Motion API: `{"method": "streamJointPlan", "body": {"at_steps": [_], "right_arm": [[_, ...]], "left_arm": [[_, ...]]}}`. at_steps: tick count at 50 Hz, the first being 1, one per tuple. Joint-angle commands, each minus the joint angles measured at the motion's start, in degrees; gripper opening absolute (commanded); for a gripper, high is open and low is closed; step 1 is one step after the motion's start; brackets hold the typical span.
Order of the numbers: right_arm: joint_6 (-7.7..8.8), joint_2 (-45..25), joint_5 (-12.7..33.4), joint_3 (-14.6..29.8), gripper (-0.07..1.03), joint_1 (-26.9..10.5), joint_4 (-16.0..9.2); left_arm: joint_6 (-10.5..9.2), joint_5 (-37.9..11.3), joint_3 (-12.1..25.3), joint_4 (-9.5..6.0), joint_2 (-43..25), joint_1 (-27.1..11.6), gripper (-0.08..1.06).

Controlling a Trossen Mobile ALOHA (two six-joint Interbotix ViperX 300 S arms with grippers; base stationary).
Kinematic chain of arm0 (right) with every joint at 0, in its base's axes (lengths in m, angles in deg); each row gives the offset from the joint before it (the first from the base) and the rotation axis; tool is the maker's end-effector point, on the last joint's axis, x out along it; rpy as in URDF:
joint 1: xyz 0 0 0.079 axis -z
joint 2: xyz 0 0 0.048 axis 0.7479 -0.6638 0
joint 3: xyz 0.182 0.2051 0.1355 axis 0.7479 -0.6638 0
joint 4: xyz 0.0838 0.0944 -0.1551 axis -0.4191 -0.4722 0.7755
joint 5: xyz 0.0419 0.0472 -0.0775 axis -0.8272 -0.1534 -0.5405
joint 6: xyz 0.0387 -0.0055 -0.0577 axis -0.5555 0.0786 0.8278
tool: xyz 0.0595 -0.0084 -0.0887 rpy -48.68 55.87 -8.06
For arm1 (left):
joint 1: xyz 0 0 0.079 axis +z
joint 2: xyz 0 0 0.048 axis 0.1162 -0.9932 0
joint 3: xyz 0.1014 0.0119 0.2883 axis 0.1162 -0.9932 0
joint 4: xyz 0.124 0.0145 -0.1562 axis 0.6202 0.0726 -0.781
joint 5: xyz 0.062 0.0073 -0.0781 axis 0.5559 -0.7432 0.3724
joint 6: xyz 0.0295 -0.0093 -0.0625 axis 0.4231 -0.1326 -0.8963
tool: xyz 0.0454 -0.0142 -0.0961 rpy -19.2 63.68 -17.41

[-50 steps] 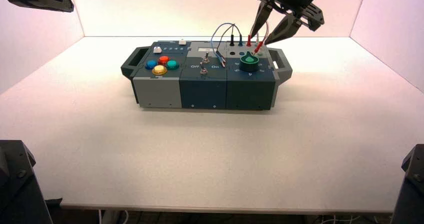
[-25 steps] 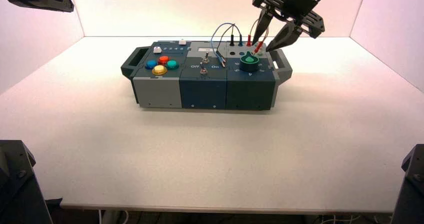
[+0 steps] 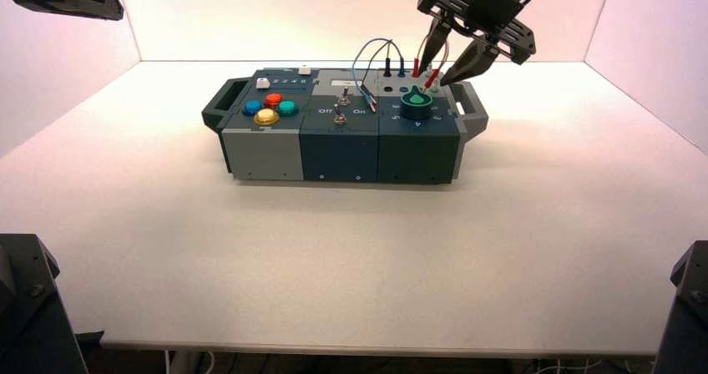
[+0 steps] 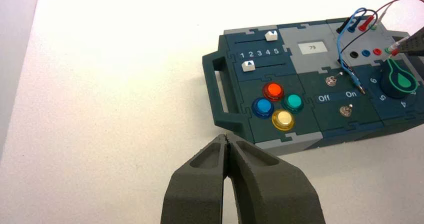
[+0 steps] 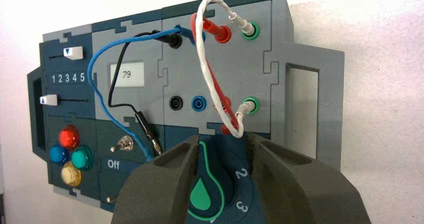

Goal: Insert the red wire.

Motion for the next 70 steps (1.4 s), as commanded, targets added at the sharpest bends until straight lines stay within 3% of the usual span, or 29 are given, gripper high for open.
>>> {"method": "streamJointPlan", "body": {"at_steps": [1, 39, 70], "right_arm": [[-0.26, 0.3, -0.5, 1.7, 0.45, -0.2, -0.4], [-0.88, -1.9, -1.0, 3.6, 0.37, 0.1, -0.3], [-0.44, -1.8, -1.8, 2.5, 0.04, 0.1, 1.1]], "left_arm": [[0.18, 0.4, 1.8, -0.18, -0.1, -0.4, -0.03], [0.18, 0.4, 1.8, -0.18, -0.3, -1.0, -0.03], [0.18, 0.5, 1.8, -0.18, -0.3, -1.1, -0.03]]}}
